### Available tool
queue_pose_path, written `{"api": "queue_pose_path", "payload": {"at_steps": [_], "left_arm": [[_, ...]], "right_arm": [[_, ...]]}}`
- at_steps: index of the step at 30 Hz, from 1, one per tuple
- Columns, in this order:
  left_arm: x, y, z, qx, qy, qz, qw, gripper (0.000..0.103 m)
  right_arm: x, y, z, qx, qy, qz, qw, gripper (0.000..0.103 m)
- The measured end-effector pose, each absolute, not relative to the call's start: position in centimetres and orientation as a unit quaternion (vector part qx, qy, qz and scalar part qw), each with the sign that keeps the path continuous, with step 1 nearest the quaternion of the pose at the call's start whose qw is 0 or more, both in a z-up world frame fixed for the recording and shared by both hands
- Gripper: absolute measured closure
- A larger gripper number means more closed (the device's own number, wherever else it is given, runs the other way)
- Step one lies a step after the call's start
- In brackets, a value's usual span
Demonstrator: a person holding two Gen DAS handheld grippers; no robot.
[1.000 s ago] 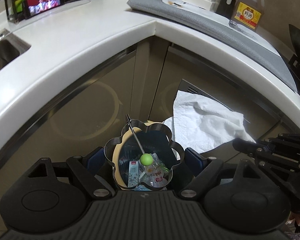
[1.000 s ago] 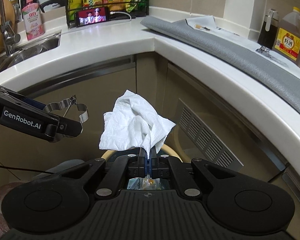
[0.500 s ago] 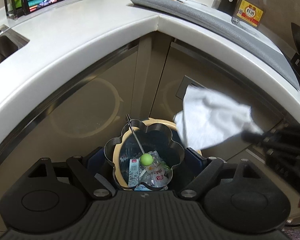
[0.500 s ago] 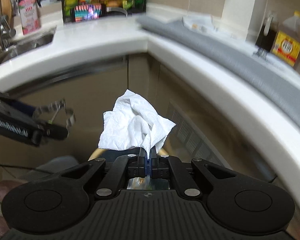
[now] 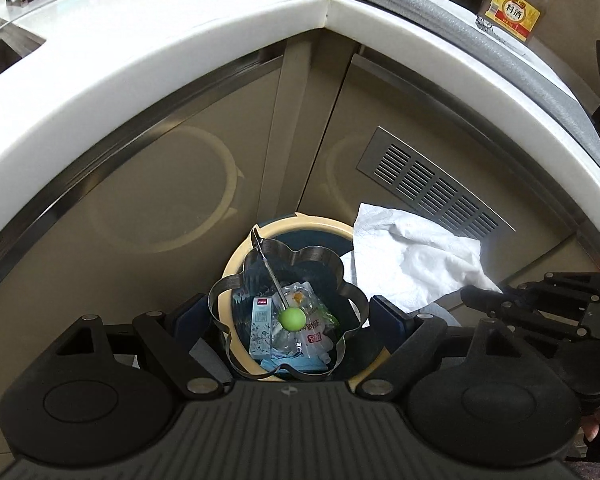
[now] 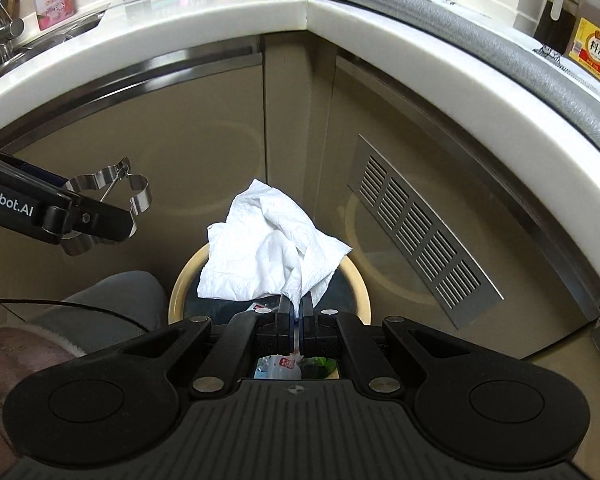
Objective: Collect trash
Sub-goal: 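Carry the egg ring and tissue down over the trash bin with both grippers, then open the right gripper dropping the tissue while the left releases the egg ring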
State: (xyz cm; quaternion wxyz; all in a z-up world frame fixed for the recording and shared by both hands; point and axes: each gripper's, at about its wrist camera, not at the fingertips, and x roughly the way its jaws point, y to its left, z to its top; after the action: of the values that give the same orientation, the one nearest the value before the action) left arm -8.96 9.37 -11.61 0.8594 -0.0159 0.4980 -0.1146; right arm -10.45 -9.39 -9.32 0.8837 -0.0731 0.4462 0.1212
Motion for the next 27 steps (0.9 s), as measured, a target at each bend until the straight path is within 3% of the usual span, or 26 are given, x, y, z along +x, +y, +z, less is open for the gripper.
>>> {"api": "queue_pose_path", "payload": {"at_steps": [11,27], "left_arm": [[-6.4,8.0,-13.8,-0.024,0.525,-0.124,0.841,0.014],[-0.3,6.1,-21.5,-0.057,0.617,-0.114,0.777,0.014]], "right_arm": [[-8.1,-9.6,-11.5,-0.062,0.469,0.109,0.874,0.101],[-2.1,-9.0,-17.7,-0.062,0.539,0.083,0.836,0.101]]}}
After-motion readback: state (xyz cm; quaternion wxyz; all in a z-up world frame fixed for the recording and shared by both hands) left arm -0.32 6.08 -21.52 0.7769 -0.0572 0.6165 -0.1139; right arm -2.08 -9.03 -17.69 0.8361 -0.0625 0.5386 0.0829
